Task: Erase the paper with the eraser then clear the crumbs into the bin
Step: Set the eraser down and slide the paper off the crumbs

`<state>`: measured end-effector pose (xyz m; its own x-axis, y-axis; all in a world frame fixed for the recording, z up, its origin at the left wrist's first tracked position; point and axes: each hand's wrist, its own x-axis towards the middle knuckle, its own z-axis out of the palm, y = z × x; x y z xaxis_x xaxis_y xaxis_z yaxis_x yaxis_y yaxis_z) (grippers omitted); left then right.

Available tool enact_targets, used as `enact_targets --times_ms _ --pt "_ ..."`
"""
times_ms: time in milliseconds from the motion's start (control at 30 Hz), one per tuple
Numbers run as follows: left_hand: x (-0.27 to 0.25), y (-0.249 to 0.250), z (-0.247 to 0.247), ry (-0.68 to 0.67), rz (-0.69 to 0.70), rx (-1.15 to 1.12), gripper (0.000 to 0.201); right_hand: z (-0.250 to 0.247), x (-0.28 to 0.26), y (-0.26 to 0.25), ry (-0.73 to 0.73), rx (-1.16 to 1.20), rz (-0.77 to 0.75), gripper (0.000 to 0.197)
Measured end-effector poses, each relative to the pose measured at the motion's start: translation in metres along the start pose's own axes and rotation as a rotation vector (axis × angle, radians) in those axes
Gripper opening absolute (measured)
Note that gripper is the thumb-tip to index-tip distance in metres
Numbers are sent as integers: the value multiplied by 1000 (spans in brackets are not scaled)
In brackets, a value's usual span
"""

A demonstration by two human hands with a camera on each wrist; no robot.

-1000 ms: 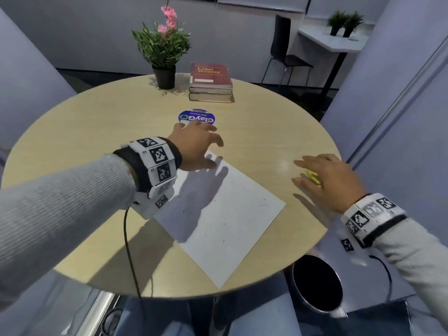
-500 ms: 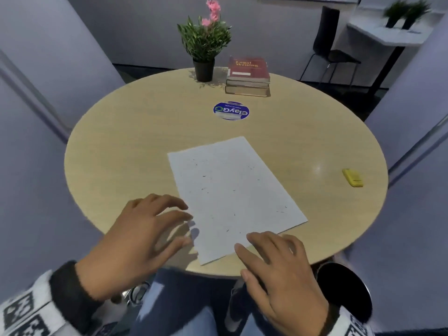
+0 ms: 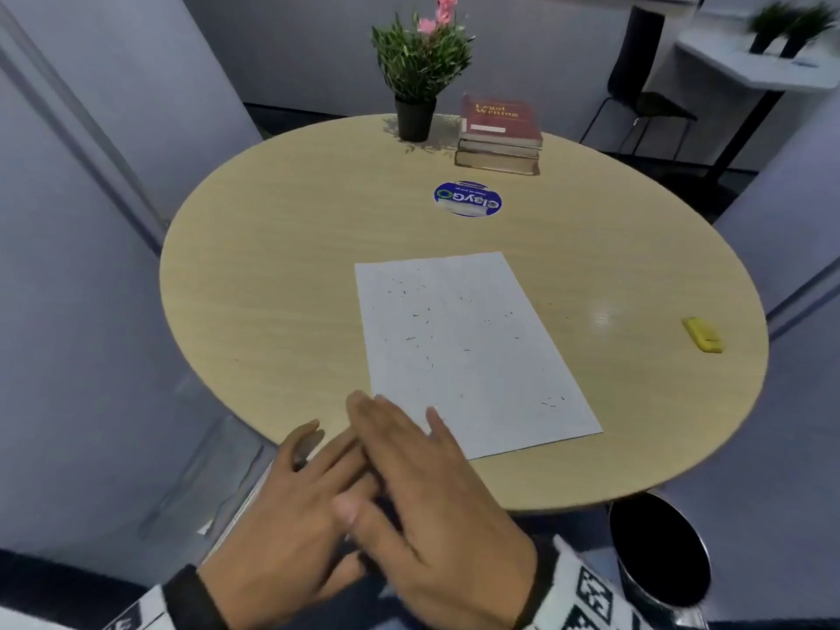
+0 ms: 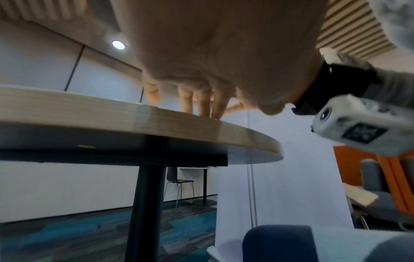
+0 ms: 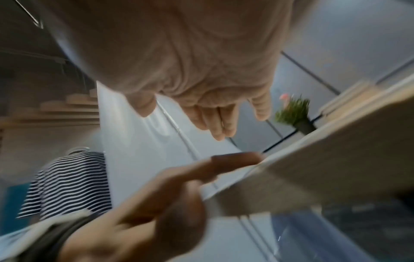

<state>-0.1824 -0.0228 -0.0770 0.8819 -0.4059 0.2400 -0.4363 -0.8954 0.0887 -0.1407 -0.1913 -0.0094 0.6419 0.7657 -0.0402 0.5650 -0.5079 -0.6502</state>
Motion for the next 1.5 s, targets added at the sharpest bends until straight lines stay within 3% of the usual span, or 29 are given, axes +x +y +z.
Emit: enact_targets --times_ms 67,133,233,333,433,533,600,733,767,900,967,1133,1167,1333,1400,1500 --pt "1 -2 11 -23 7 51 62 16 11 -9 -138 -39 -4 88" --pt "0 -5 15 -16 30 23 66 22 13 3 -174 -111 39 95" --pt "-4 -5 14 31 34 -7 67 4 2 42 -110 -266 162 94" --pt "-5 -4 14 -45 -2 -8 78 -28 -6 72 -31 -341 345 96" --pt "-3 -3 17 -12 -22 -39 68 -23 1 45 -65 -303 205 93" --pt "-3 -3 19 33 -20 -60 53 3 5 15 -214 -175 65 92" --pt "-3 -4 18 -7 -28 -71 64 -4 2 43 -160 -231 137 90" --pt "-7 -5 18 -57 -28 -63 77 -51 -10 97 -59 -383 421 93" --pt "-7 -5 19 -63 -32 -63 77 -50 -10 91 -72 -402 403 94" --pt "-5 -2 18 -37 -37 -83 68 -10 -8 37 -233 -288 93 91" --pt "-5 -2 17 -28 -37 -80 68 -13 -12 53 -214 -367 113 91" --pt "-6 -5 20 -42 -20 -35 74 -79 -31 129 -103 -428 477 93" --pt "-6 -5 20 -45 -25 -37 73 -79 -32 126 -106 -450 474 94" --pt "-8 -4 22 -48 -38 -65 68 -30 -21 69 -241 -412 189 93" --pt "-9 -5 23 -58 -31 -67 69 -38 -22 89 -179 -443 252 88" --pt "-9 -7 22 -67 -17 -74 68 -73 -30 134 -95 -452 497 86"
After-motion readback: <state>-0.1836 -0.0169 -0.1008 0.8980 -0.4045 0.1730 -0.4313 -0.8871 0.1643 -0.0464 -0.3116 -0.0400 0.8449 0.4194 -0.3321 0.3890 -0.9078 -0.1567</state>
